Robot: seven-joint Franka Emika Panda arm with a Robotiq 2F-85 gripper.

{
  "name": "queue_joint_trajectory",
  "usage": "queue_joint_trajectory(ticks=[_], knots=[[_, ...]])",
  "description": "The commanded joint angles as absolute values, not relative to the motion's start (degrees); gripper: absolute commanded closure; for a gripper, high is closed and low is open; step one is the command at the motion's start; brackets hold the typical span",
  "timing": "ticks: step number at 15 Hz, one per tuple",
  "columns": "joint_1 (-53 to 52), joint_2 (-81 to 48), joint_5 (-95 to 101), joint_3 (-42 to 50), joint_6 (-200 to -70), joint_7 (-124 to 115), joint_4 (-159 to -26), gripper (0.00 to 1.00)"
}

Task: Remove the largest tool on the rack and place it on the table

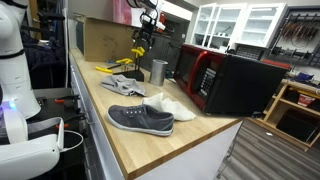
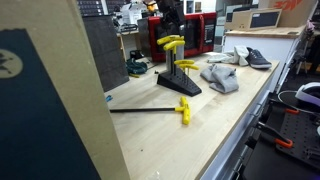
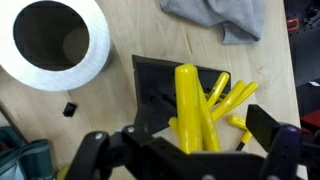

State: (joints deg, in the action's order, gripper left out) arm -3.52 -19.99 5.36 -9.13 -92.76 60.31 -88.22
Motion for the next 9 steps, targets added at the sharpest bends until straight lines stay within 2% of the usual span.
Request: queue_joint_trajectory(ticks=[1, 5, 6, 7, 9], knots=[[-4.3, -22.0, 5.5, -9.1, -94.2, 60.3, -86.4, 0.00], [-5.1, -22.6, 5.7, -9.5, -95.7, 60.5, -85.7, 0.00], [-5.4, -22.4, 5.9, -9.5, -95.8, 60.2, -85.6, 0.25], [-5.4, -22.2, 5.9, -9.4, -95.5, 60.3, -85.5, 0.26], [-5.5, -21.8, 5.7, -9.4, -95.2, 60.5, -85.3, 0.42]])
